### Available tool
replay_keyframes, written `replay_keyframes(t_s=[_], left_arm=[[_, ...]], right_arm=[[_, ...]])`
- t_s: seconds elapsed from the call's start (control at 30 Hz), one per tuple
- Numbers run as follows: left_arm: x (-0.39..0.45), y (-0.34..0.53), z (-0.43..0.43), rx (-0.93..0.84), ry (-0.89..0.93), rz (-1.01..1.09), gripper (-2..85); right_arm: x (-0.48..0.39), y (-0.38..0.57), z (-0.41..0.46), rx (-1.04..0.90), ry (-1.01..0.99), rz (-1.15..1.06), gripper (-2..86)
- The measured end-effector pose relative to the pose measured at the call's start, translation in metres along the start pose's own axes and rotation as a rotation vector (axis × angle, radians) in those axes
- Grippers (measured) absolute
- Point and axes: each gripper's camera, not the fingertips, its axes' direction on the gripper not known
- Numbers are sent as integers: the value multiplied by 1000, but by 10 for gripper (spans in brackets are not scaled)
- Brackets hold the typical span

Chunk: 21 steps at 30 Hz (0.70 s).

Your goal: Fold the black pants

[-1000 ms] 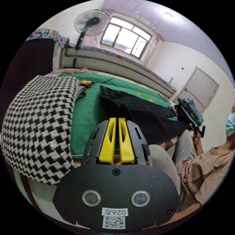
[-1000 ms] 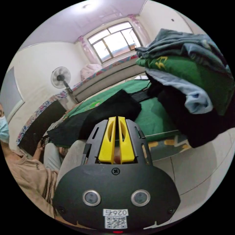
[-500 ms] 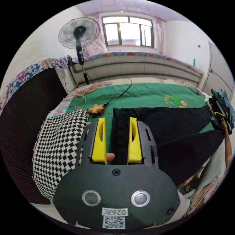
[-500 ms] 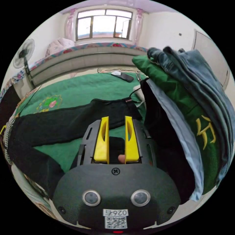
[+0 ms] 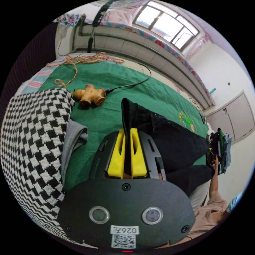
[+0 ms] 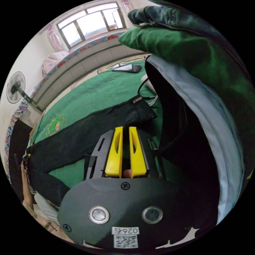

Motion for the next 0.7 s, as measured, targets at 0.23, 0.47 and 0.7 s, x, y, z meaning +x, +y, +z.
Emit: replay_keyframes(t_s=[0.23,0.47,0.7], left_arm=[[-29,5,3,-7,-23,-42,21],[-44,10,-12,-22,-21,-2,60],[-43,86,-98,358,-42,57,42]], right_arm=[[12,-10,9,35,1,140,95],[-15,-26,32,-71,216,25,13],[-48,27,-34,150,81,-101,3]])
